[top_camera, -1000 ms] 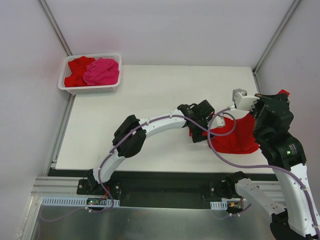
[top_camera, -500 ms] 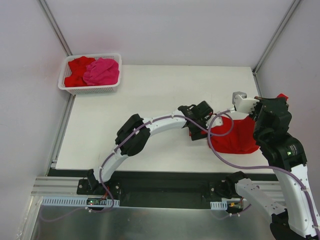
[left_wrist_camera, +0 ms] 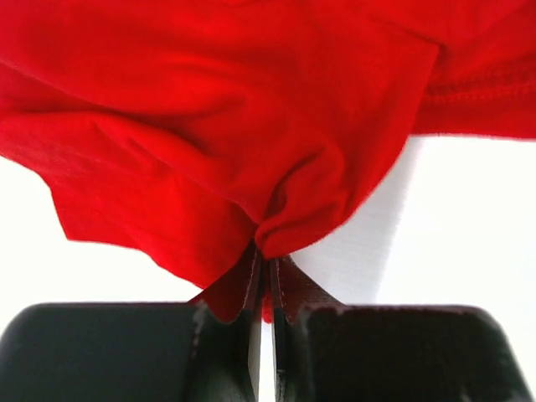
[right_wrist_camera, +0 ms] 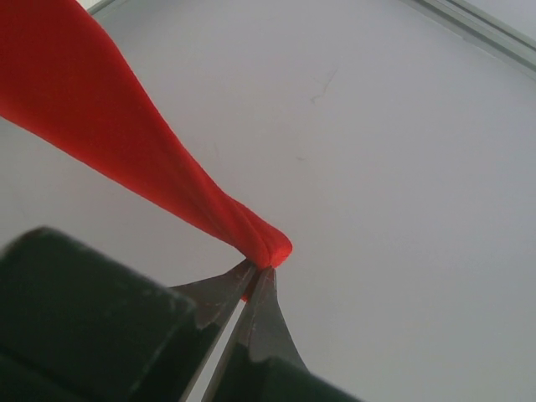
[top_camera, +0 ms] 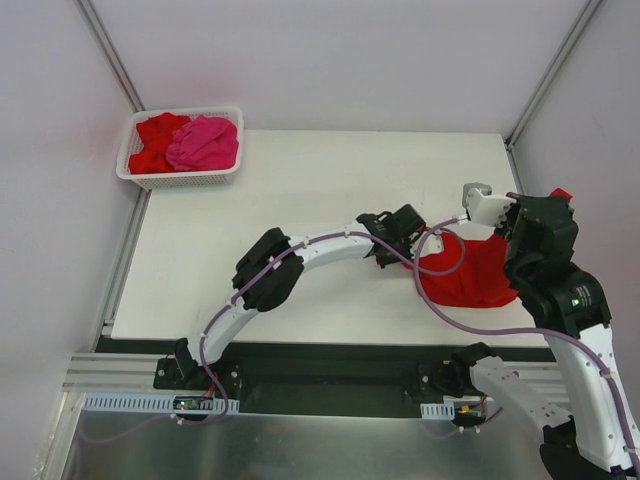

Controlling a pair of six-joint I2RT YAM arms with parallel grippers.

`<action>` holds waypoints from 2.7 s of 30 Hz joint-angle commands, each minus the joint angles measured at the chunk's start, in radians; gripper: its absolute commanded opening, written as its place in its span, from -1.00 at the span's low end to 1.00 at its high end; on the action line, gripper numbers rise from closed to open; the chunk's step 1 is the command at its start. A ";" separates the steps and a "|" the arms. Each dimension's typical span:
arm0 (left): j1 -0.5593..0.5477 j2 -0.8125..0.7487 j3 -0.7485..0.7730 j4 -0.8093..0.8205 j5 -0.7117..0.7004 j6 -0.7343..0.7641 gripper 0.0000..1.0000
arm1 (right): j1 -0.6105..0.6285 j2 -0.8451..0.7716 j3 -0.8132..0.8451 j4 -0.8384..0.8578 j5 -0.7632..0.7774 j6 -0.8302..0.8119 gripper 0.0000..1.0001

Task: Fold and stack the t-shirts
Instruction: Flatten out the tshirt

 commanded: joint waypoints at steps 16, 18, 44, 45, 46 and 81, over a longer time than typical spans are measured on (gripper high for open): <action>0.006 -0.533 -0.411 -0.004 -0.337 0.214 -1.00 | -0.024 0.083 -0.022 0.258 -0.007 0.003 -0.97; 0.014 -0.586 -0.435 -0.005 -0.381 0.241 -1.00 | -0.029 0.088 -0.016 0.344 -0.005 -0.044 -0.98; 0.339 -1.148 -0.547 0.353 -0.528 0.916 -1.00 | -0.139 0.109 0.150 0.947 -0.197 -0.362 -0.97; 0.339 -1.160 -0.568 0.372 -0.527 0.928 -1.00 | -0.139 0.109 0.154 0.950 -0.196 -0.362 -0.98; 0.339 -1.171 -0.579 0.416 -0.525 0.950 -1.00 | -0.139 0.107 0.163 0.958 -0.197 -0.368 -0.98; 0.207 -1.530 -0.841 0.323 -0.317 0.903 -1.00 | -0.139 0.022 0.147 0.854 -0.467 -0.292 -0.98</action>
